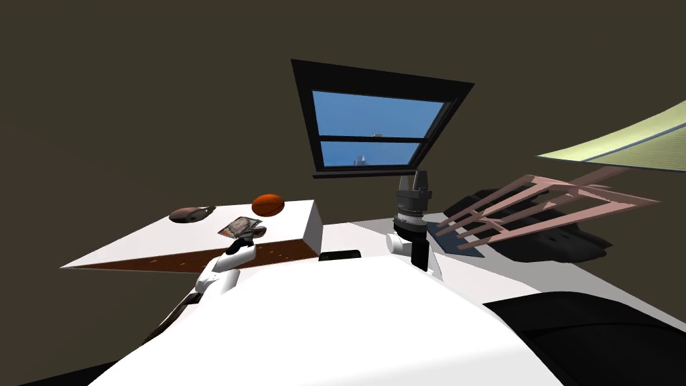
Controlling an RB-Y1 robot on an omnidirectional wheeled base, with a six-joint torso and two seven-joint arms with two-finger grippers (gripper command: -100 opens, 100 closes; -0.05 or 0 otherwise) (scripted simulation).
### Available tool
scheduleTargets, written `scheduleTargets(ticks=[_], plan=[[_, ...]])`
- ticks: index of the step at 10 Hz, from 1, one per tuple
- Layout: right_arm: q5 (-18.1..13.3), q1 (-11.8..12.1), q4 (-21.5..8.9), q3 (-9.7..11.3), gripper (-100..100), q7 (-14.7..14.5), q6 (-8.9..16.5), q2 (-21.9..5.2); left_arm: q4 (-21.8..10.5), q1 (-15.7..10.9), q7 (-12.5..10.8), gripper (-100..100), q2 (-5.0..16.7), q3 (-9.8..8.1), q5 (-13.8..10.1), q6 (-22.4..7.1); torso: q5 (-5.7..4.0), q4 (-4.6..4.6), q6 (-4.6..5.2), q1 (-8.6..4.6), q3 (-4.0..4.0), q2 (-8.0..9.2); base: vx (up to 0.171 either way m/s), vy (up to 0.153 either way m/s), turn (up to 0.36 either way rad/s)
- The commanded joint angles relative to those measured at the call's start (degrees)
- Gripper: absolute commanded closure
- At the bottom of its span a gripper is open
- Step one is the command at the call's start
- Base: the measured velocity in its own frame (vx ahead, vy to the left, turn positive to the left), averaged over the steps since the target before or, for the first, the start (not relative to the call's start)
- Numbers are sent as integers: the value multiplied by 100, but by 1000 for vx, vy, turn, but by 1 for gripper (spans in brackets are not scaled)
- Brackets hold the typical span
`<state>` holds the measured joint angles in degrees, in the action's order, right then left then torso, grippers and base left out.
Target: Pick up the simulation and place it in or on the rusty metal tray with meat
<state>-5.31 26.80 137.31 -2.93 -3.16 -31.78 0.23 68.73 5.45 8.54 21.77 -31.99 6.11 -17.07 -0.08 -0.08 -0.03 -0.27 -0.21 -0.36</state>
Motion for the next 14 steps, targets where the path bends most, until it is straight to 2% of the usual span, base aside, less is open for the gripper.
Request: scheduleTargets(ticks=[1,4,5,6,7,8,9,10,11,14], plan=[[0,0,0,0,0,0,0,0,-197,35,-69,-100,161,-65,-13,-175,0,0,0,0,0,0,104,-60,-74],[0,0,0,0,0,0,0,0,-636,-43,-151,-100,407,-203,53,-379,2,2,-1,10,5,8,101,-54,-84],[0,0,0,0,0,0,0,0,-716,-61,-163,-100,445,-218,62,-416,2,2,0,7,5,8,101,-39,-78],[0,0,0,0,0,0,0,0,-750,-110,-154,-100,410,-219,95,-326,2,2,-1,13,5,9,45,-10,-9],[0,0,0,-1,0,0,0,-1,-750,-108,-157,0,416,-219,92,-348,4,5,-3,21,14,25,9,-3,2],[0,-1,0,-1,0,0,0,-1,-846,-76,-174,-100,347,-220,153,-169,5,8,-3,26,22,39,83,66,55],[0,0,0,-1,0,0,0,-1,-874,-67,-179,-100,327,-220,170,-118,9,6,-5,49,14,23,113,103,35],[0,0,0,-2,0,0,0,-2,-816,-54,-172,-100,333,-219,149,-188,14,3,-3,63,7,12,46,45,-4],[0,0,0,-1,0,0,0,-1,-823,-55,-175,100,328,-221,157,-166,11,5,-3,49,14,26,8,8,1],[0,-1,-1,-1,0,0,0,-1,-825,-54,-175,100,328,-222,156,-173,5,12,-1,27,29,49,0,0,0]])
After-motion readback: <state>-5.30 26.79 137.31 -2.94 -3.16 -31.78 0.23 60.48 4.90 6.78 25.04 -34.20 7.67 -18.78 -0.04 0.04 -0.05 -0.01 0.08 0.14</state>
